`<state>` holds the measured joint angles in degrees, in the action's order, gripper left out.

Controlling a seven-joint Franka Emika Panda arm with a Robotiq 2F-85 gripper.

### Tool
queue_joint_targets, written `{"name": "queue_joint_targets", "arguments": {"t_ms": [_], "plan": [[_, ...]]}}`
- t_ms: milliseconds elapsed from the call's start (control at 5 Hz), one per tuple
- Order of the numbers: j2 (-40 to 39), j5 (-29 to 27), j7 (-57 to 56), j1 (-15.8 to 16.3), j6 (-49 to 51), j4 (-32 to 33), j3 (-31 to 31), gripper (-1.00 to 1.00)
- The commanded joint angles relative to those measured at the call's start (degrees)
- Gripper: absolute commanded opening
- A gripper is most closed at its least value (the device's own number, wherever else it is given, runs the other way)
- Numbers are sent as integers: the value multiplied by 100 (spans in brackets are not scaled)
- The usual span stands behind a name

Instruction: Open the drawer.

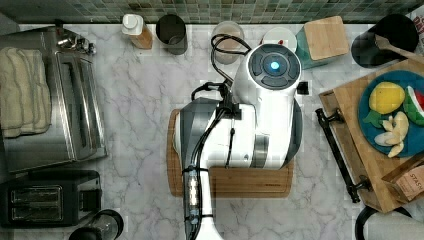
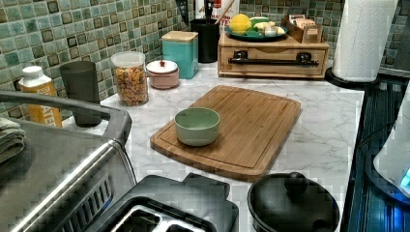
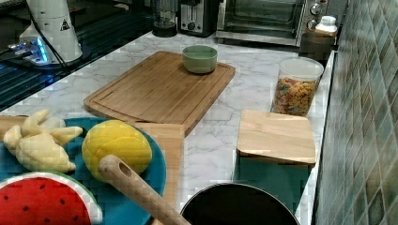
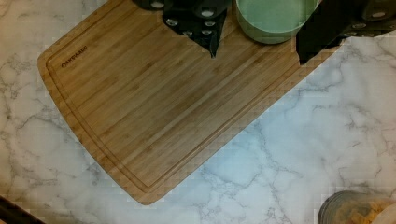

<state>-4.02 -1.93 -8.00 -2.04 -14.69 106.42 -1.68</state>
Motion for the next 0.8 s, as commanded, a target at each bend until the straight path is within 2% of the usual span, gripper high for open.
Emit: {"name": "queue_joint_targets", "arguments": {"t_ms": [200,400,600,800], "plan": [[0,-35,-3,-15,-100,59,-12,100],[0,-35,-3,-15,-100,59,-13,100],[187,63,-1176,-98,-223,409,-24,100],[303,351,-2208,184,-491,702,-391,100]]}}
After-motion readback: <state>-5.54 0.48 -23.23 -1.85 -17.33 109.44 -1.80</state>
